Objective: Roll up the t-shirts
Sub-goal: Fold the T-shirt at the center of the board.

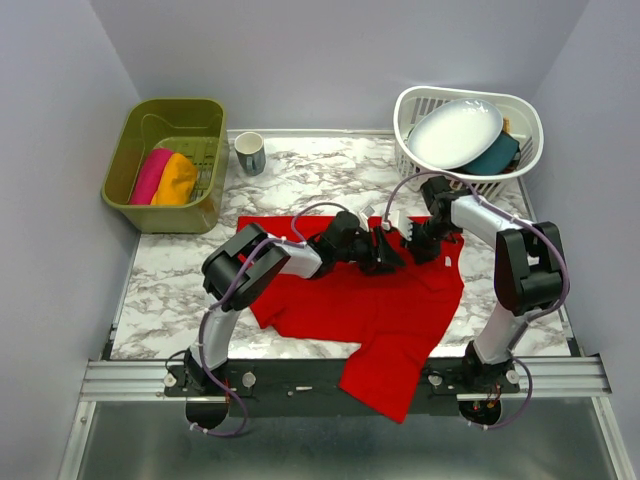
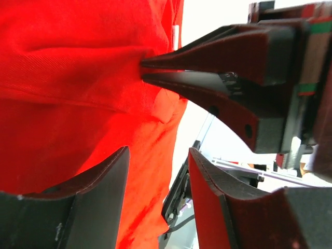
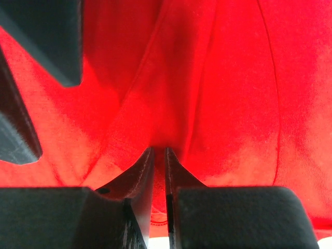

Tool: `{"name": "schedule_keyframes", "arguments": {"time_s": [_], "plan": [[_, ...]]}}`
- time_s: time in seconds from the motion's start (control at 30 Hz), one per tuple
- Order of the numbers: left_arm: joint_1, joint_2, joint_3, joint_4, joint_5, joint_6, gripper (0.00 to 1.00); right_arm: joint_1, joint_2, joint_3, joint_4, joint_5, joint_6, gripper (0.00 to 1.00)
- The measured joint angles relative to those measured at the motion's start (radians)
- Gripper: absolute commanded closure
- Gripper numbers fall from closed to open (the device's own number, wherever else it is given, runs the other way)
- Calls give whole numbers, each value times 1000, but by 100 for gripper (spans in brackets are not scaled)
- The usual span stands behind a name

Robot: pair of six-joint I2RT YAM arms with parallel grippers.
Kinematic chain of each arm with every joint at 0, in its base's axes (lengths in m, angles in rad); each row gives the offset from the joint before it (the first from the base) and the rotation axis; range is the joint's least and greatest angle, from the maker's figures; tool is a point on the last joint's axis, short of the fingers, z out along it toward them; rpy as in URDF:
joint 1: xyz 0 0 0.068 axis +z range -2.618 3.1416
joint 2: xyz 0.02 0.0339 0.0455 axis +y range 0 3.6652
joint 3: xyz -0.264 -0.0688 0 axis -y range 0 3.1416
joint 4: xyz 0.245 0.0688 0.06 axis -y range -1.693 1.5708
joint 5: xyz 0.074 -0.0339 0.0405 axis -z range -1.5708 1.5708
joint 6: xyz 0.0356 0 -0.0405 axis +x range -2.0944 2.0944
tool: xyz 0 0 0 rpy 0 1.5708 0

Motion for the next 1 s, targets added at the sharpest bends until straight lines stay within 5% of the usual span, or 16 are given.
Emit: {"name": "schedule_keyframes", "arguments": {"time_s": [0.23, 0.6, 1.0], "plan": [[-21, 26, -11, 48, 1, -34, 44, -24, -39, -37, 40, -15, 34, 52], [82, -27, -92, 36, 18, 23, 42, -62, -388, -257, 112, -81, -147, 48], [65, -31, -74, 13, 18, 53, 41, -62, -510, -521, 335, -85, -473, 51]]}}
